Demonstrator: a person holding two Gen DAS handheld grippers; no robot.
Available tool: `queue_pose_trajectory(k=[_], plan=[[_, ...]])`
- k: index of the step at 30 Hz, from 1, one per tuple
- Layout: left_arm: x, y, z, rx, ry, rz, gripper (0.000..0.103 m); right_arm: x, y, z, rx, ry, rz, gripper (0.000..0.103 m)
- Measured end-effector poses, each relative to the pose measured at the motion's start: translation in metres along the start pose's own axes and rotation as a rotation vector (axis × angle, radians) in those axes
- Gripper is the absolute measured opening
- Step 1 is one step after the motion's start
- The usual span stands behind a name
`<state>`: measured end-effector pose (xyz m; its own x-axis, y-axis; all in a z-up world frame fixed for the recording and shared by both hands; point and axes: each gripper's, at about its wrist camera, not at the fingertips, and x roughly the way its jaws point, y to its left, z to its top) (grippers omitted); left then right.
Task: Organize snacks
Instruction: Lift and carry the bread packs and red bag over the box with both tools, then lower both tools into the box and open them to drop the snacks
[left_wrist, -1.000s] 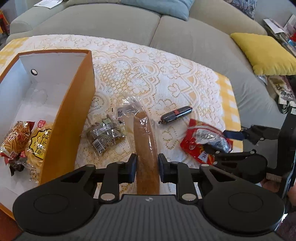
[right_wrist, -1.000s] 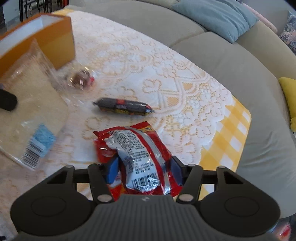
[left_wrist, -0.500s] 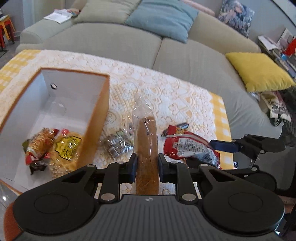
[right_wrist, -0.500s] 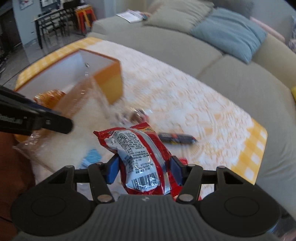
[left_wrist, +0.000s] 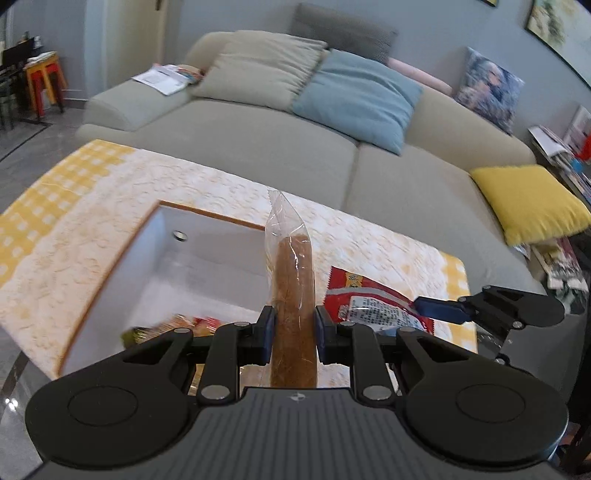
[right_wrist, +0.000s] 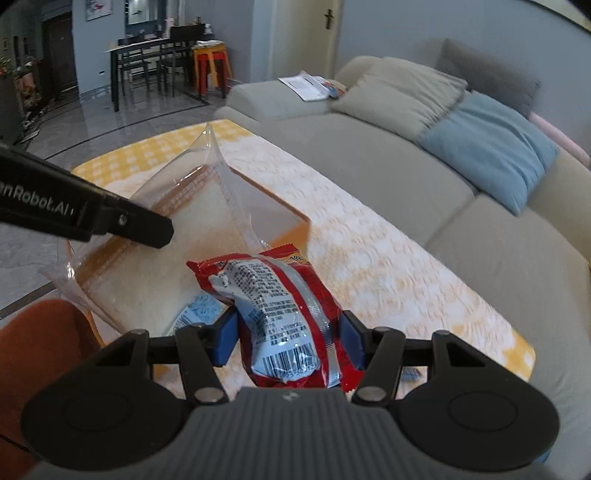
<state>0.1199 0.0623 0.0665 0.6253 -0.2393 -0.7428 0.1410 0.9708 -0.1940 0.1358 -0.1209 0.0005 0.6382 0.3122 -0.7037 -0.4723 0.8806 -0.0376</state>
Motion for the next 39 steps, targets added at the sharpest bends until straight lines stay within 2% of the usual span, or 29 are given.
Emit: queue_pose_trajectory(k=[8,16,27,34,37,39], plan=[[0.005,0.041,0.023,-0.028,-0.024,0.072,0.024,0.033,0.029,0.043,-0.082,-0.009,0.048,0.057],[0.037,0.071,0.039,-0.025,0.018,0.104,0.024,0.088,0.051,0.071,-0.177,0.044,0.069,0.057],[0.091,0.104,0.052,-0.083,0.044,0.08,0.024,0.162,0.063,0.087,-0.334,0.153,0.08,0.057],[0.123,0.122,0.057,-0.148,0.044,0.025,0.024,0.195,0.068,0.089,-0.441,0.205,0.061,0.057],[0.141,0.124,0.055,-0.133,0.113,0.017,0.024,0.203,0.072,0.087,-0.495,0.233,0.062,0.057],[0.15,0.124,0.051,-0.117,0.148,0.039,0.023,0.207,0.075,0.084,-0.528,0.254,0.075,0.057]])
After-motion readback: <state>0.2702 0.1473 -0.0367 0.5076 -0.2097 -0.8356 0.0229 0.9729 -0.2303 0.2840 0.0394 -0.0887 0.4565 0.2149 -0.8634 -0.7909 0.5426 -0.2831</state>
